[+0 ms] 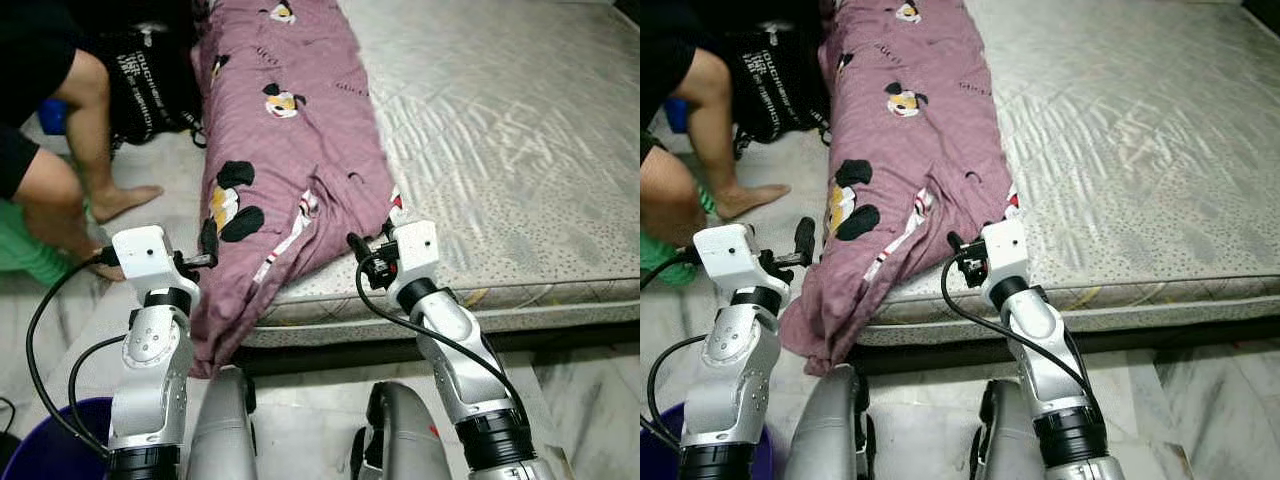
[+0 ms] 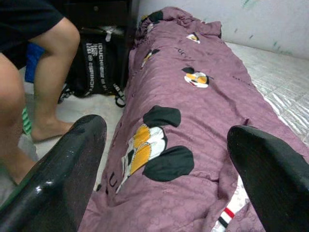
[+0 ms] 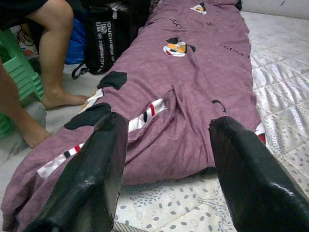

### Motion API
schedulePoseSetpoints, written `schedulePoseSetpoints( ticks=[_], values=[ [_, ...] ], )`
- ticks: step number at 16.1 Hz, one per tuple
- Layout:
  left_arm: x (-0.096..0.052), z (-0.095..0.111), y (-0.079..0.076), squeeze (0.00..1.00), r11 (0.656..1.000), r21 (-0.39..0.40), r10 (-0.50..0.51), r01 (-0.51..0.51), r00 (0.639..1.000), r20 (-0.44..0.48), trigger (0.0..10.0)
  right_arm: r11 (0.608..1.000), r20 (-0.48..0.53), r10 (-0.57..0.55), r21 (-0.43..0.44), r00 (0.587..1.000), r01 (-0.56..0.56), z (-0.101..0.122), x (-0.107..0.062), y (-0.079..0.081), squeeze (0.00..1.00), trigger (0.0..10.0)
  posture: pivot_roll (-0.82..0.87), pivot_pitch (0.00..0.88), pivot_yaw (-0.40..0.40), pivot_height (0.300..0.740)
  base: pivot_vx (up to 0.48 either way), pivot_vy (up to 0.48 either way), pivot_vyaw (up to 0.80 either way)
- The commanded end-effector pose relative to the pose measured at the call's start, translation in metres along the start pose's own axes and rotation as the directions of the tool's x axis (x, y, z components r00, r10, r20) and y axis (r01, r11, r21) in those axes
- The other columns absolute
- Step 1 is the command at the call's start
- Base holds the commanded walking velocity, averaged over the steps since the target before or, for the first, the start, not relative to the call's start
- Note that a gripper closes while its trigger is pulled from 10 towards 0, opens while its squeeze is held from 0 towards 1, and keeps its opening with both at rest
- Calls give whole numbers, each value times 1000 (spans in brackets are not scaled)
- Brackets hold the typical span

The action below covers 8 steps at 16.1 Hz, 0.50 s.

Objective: Clean up the room

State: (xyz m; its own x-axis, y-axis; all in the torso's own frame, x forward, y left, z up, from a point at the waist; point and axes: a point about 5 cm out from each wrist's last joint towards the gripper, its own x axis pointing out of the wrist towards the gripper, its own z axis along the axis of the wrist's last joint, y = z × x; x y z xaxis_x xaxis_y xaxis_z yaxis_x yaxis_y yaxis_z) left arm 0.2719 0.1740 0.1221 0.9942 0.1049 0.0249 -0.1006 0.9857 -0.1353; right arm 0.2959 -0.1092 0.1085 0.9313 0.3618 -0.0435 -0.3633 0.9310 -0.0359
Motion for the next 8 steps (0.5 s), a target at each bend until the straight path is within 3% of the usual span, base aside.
schedulePoseSetpoints(
  ticks=[1, 8],
  values=[
    [0, -3, -2, 0, 1000, 7, -8, 8, 1000, -16, 10000, 1000, -15, -11, 6, 1000, 11, -3, -2, -4, 0, 10000, 40, 137, -53, 629, 0, 0, 0],
    [0, -3, -2, 0, 1000, 7, -8, 8, 1000, -16, 10000, 1000, -15, -11, 6, 1000, 11, -3, -2, -4, 0, 10000, 40, 137, -53, 629, 0, 0, 0]
  ],
)
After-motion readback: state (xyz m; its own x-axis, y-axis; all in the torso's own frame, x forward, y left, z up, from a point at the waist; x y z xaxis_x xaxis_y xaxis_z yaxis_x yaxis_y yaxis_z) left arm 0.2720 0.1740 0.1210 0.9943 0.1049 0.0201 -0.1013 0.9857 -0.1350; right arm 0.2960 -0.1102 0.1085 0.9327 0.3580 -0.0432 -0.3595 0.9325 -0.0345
